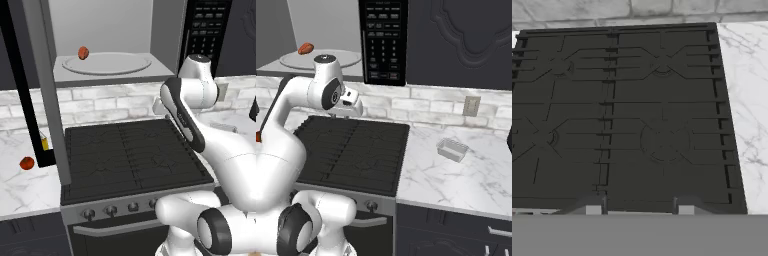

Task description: Close the microwave door.

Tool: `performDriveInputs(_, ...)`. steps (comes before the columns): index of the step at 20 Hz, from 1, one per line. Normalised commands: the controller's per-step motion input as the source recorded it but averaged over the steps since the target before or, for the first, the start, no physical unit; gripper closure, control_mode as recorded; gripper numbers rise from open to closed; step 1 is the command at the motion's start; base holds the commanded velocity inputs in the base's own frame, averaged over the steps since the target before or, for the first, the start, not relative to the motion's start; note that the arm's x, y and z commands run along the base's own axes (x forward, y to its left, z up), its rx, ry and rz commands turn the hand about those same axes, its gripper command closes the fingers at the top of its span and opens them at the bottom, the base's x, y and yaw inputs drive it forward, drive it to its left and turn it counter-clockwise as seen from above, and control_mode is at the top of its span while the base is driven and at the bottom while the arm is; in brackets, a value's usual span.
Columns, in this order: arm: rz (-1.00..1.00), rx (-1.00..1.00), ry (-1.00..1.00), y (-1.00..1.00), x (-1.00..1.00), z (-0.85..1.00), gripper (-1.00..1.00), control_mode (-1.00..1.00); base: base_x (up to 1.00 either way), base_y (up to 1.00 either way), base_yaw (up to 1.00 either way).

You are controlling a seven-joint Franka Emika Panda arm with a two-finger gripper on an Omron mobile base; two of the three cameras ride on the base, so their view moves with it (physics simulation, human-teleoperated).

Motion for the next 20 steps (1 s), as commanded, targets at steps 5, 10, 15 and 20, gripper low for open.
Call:
performDriveInputs(5, 0.00, 0.00, -0.06, 0.08, -0.38, 0.01, -1.00, -1.00, 0.00, 0.00, 0.00)
performDriveInputs(10, -0.03, 0.00, -0.34, 0.41, -0.99, 0.24, -1.00, -1.00, 0.00, 0.00, 0.00)
performDriveInputs(15, -0.04, 0.00, -0.38, 0.16, -1.00, 0.33, -1.00, -1.00, 0.00, 0.00, 0.00)
performDriveInputs(20, 0.00, -0.02, -0.43, 0.18, -1.00, 0.42, -1.00, -1.00, 0.00, 0.00, 0.00)
